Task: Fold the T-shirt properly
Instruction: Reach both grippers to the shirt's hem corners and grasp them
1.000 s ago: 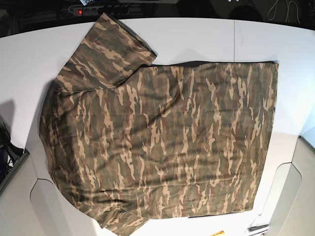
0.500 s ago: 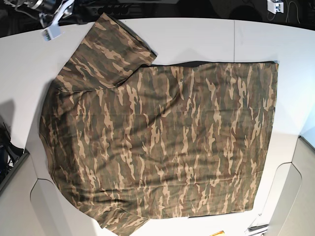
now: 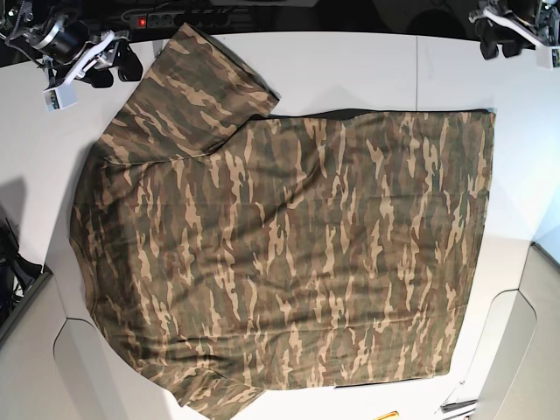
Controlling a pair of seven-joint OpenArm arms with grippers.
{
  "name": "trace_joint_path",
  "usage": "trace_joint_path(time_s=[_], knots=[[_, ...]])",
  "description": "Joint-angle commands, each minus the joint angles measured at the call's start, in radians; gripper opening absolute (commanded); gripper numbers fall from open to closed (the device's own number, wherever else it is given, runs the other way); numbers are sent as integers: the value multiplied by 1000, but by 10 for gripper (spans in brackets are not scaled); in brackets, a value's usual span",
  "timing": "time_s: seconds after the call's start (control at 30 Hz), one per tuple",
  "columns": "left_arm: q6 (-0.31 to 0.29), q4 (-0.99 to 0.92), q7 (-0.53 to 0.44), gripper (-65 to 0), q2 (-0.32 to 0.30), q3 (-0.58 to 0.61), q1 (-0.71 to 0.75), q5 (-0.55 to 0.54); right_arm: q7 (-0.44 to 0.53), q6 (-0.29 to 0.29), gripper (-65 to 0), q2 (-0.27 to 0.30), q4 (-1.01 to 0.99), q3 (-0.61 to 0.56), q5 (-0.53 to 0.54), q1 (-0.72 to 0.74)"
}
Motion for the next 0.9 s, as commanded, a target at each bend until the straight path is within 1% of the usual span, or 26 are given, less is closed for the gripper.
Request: trace_joint_path(time_s=[0.0,0.1,0.2,0.4,0.57,0.73,0.87], knots=[[-7,10,-17,-301,-21,-10,-4,0,13,7,-285,5,-1,5,13,9],[-7,-1,-18,-298,-60,-10,-53,-6,12,8,-285,-4,-38,-20,0,49],[-7,-41,-18,-298,-92,-10,-104,-37,12,8,-285,-16,-79,-69,-14,73],[-7,-203,-18,-298,-139,-8,-220,-56,13,8,-286,-93,-114,-169,-58,124],[-8,-341,-17,-298,-167,2,-311,-79,14,8,-286,-148,-114,-216,-83,139],[-8,-427,-14,-298,-206,80,-374,-80,13,8,-286,-172,-114,-234,-113,153],[-7,-430,-16,-298,-211,164,-388,-79,13,8,-286,-172,-114,-234,-115,153]])
